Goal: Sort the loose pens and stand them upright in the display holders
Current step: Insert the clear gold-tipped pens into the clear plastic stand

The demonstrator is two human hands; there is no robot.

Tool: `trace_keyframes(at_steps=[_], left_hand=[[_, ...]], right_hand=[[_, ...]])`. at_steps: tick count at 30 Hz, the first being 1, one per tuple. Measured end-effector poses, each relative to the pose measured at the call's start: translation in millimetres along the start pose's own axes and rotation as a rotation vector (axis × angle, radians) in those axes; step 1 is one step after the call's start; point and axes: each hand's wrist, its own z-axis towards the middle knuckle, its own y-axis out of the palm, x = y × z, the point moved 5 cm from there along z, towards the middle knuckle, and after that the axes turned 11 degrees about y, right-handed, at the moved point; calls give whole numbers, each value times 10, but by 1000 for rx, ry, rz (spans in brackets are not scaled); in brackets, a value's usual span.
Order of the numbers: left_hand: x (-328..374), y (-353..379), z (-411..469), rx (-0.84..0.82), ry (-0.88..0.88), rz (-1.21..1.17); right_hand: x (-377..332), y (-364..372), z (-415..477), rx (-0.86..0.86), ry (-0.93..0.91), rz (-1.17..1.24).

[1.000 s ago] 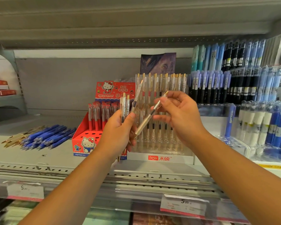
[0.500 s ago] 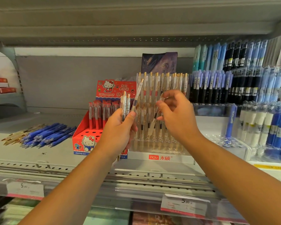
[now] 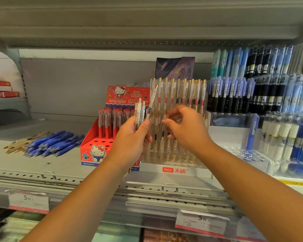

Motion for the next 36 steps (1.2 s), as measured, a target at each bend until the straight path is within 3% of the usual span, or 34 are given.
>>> trace_keyframes(at_steps=[4, 10, 12, 16, 22, 29, 36], left_hand=[[-8, 4, 2, -19, 10, -32], [14, 45, -22, -84, 25, -64], [14, 77, -34, -118, 7, -90], [20, 153, -76, -236, -30, -124], [3, 128, -85, -182, -38, -53], [-33, 48, -49, -55, -56, -39], [-24, 90, -65, -76, -112, -172]], right_hand=[[-8, 52, -7, -53, -28, -146], [-45, -55, -80, 62, -92, -195], [-97, -124, -110, 98, -88, -32], [-206, -136, -122, -76, 72, 502], [-192, -192, -176, -108, 101, 645], [-92, -427, -94, 128, 64, 586], [20, -454, -61, 227, 29, 366]])
